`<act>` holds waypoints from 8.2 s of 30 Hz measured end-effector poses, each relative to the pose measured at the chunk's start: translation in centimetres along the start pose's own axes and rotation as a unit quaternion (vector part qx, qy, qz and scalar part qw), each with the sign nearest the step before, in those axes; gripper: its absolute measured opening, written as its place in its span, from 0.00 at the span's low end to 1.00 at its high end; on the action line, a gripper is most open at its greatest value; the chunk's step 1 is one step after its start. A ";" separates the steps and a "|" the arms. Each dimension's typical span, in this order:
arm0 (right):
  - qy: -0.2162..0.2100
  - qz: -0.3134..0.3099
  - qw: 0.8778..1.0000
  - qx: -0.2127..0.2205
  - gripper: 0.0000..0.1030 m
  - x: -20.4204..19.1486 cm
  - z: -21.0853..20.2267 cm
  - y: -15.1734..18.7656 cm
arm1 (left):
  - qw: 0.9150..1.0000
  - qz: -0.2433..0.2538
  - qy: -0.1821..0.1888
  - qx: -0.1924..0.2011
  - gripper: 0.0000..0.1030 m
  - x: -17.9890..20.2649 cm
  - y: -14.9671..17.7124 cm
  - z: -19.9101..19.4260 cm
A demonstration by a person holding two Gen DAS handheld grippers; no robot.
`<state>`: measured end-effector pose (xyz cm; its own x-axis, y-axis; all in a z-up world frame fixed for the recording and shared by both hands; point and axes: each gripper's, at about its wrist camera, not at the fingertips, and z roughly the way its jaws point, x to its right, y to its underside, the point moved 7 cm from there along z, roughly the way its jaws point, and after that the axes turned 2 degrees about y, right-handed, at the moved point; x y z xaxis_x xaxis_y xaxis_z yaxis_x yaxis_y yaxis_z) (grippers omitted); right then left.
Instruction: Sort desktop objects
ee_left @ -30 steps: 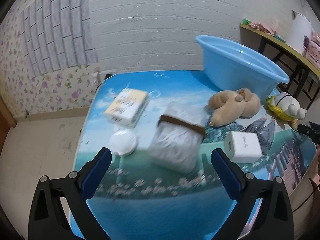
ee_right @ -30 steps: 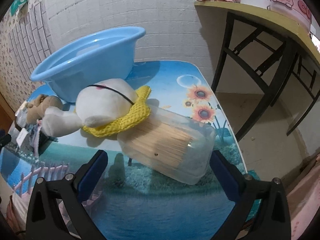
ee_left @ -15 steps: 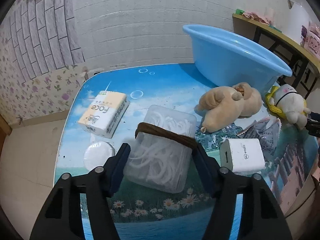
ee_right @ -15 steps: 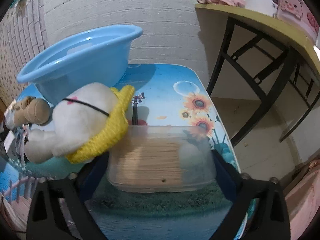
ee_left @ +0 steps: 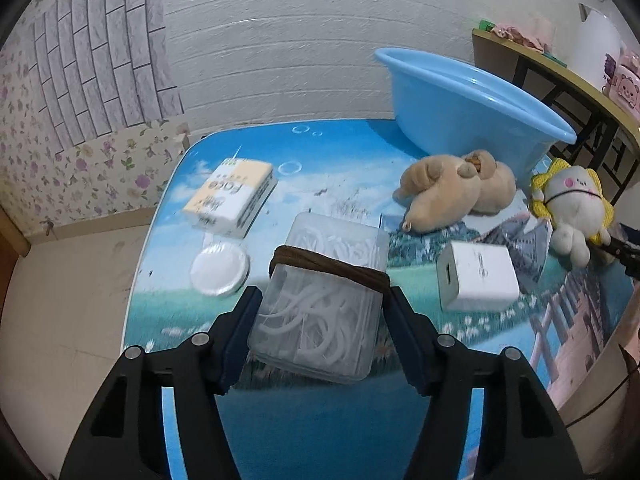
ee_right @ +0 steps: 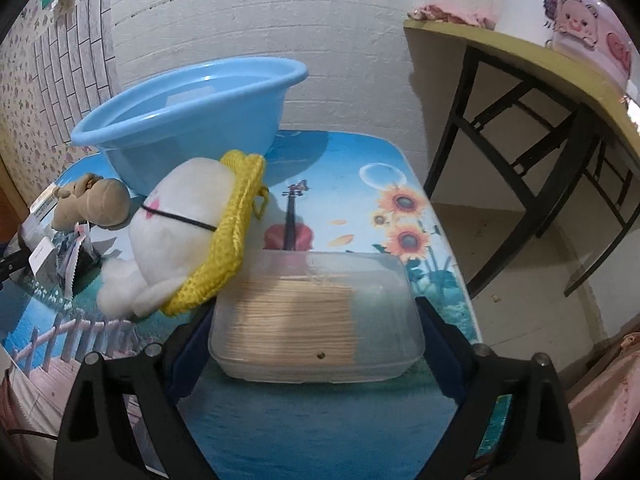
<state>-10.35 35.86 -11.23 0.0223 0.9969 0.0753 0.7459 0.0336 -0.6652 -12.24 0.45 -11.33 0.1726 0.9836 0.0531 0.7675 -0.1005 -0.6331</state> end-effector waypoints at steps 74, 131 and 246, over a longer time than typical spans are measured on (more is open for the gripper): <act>-0.092 0.023 0.990 0.100 0.90 -0.9 -6.9 -2.0 | 0.996 -0.031 0.006 0.084 0.56 2.1 -1.7 -6.7; -0.150 -0.109 0.974 0.131 0.92 -9.1 -2.0 -10.5 | 0.995 0.005 0.058 0.083 0.84 8.7 -9.2 -1.5; -0.046 -0.035 0.998 -0.001 1.00 -7.5 2.4 -2.8 | 0.998 -0.048 -0.039 -0.002 0.35 -5.9 -1.2 2.3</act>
<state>-14.27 28.43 -11.72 -0.0912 0.9944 0.0538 0.7453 0.1040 -0.6586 -15.57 -4.87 -12.68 0.0501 0.9973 0.0530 0.7809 -0.0060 -0.6246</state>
